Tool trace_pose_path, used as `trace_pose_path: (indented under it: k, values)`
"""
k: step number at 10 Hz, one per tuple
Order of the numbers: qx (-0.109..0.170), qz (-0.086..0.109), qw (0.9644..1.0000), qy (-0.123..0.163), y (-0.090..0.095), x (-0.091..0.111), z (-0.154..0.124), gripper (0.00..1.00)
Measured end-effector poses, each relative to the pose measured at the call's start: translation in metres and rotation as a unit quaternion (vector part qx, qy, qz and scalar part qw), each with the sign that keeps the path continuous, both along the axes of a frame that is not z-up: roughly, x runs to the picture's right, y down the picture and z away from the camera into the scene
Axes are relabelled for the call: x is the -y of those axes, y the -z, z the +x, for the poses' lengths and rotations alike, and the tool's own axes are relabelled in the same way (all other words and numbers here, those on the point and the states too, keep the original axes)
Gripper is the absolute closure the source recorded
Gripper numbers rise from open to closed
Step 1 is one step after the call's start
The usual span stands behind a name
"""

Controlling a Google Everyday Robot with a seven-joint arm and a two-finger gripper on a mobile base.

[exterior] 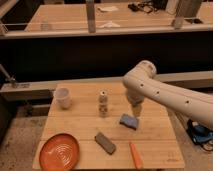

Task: Knock the bottle over

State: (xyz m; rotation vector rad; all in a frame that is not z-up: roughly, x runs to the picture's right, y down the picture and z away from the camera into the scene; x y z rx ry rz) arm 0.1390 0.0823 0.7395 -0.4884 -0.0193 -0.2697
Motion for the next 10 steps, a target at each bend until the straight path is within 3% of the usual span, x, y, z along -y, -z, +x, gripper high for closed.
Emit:
trace_pose_path:
  k: [10]
  values:
    - [0.022, 0.007, 0.9993, 0.030, -0.033, -0.004, -0.051, 0.20]
